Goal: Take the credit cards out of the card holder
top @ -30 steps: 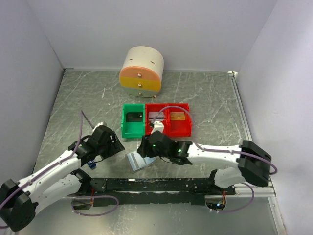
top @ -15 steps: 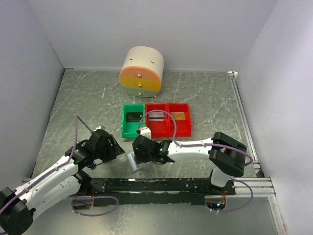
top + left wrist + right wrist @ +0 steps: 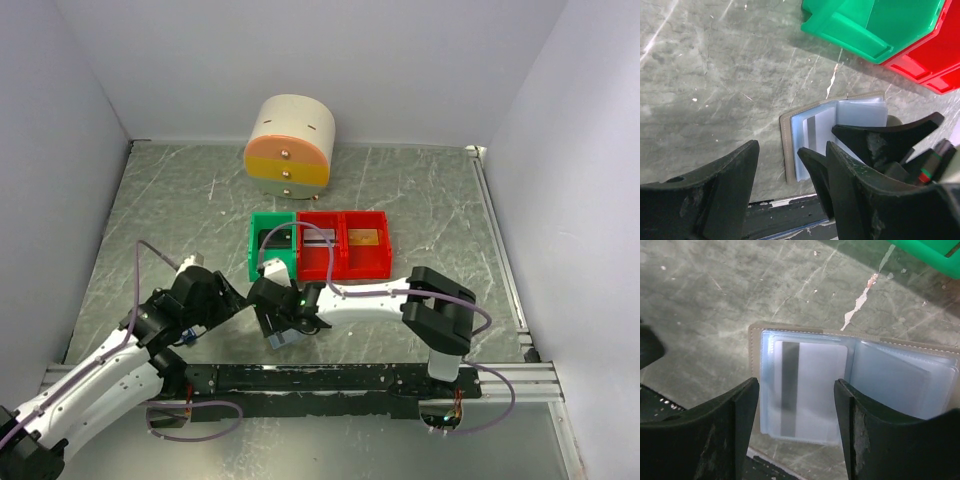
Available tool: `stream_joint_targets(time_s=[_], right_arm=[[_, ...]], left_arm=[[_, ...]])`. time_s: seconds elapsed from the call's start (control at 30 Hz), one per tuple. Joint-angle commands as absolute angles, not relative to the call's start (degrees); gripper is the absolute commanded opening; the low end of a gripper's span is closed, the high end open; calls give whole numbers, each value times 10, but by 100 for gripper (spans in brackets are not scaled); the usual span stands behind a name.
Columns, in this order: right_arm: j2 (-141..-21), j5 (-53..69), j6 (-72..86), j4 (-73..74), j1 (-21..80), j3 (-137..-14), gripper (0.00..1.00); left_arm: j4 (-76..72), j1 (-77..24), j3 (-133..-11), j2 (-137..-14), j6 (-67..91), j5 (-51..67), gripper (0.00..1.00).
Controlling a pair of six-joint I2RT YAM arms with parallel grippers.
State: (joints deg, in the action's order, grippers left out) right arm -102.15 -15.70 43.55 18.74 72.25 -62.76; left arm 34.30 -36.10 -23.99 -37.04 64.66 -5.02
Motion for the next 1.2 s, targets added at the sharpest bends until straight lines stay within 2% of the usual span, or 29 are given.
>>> stream_joint_targets(time_s=[0.0,0.4,0.53,0.67,0.83,1.17], right_arm=[[-1055,-194,432,243,729,-647,62],[-994,-132,484,125,714,-526,48],[-985,-121,504,104,706,-501,46],[-971,-99,517,75,696,-478,47],[-960,-87,524,57,685,-460,53],[-1010,-158,445,183,703,-558,60]], left_arm=[[381,-358,-253,-348,661,-77,68],[350,-358,-249,-380,642,-47,67],[327,-358,-256,-405,620,-28,67],[297,-358,-253,-418,602,1,67],[277,-358,-253,-427,592,18,67],[287,-359,-254,-426,598,8,66]])
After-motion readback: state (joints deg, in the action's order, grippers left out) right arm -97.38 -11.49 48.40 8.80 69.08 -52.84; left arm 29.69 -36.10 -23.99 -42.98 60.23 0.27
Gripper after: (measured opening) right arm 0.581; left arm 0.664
